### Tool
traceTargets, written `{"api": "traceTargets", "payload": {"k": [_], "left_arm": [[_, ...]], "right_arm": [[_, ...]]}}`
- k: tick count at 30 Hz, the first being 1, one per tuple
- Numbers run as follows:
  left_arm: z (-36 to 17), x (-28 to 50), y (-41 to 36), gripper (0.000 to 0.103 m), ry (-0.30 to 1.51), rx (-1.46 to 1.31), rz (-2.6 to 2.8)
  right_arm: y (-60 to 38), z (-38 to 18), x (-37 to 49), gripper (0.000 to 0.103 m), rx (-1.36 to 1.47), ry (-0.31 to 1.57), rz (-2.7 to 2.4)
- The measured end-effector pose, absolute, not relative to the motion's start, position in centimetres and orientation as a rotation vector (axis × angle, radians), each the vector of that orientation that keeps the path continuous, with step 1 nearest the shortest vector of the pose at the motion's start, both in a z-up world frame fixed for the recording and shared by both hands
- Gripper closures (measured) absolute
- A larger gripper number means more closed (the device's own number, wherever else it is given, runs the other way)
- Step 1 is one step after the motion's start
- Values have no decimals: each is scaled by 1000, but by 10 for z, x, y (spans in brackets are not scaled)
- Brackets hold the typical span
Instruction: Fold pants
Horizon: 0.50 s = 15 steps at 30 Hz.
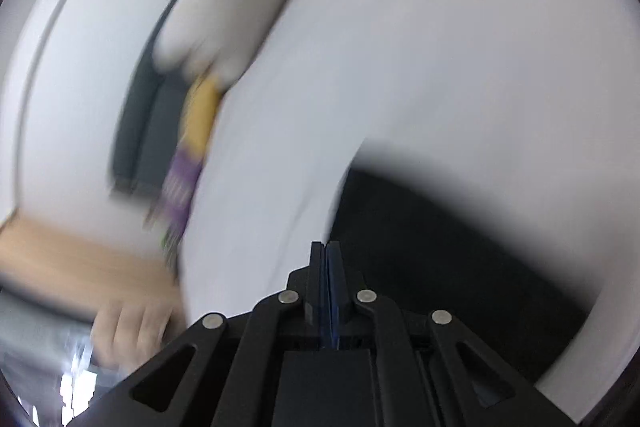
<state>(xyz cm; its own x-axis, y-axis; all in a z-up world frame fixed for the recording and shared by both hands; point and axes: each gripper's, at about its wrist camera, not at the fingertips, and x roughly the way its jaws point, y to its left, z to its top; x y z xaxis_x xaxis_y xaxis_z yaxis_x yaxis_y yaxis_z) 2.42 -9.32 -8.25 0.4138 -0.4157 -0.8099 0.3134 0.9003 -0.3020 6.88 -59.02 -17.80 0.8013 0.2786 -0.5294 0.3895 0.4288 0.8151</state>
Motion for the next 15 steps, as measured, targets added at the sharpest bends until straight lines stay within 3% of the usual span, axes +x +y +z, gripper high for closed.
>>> {"api": "traceTargets", "payload": {"k": [4,8,9,15], "left_arm": [[-68,39,-152,101,1023,-104,-607],[-99,64,-211,101,1124,-101,-700],[-109,68,-218,101,1152,-91,-692],[-125,74,-183,102,1156,-146,-648]], "right_arm": [[-476,-203,69,98,1198,784,204],[-404,-236,81,98,1154,930,303],[-394,-239,85,103,1146,953,296],[-459,-242,88,103,1149,888,152]]}}
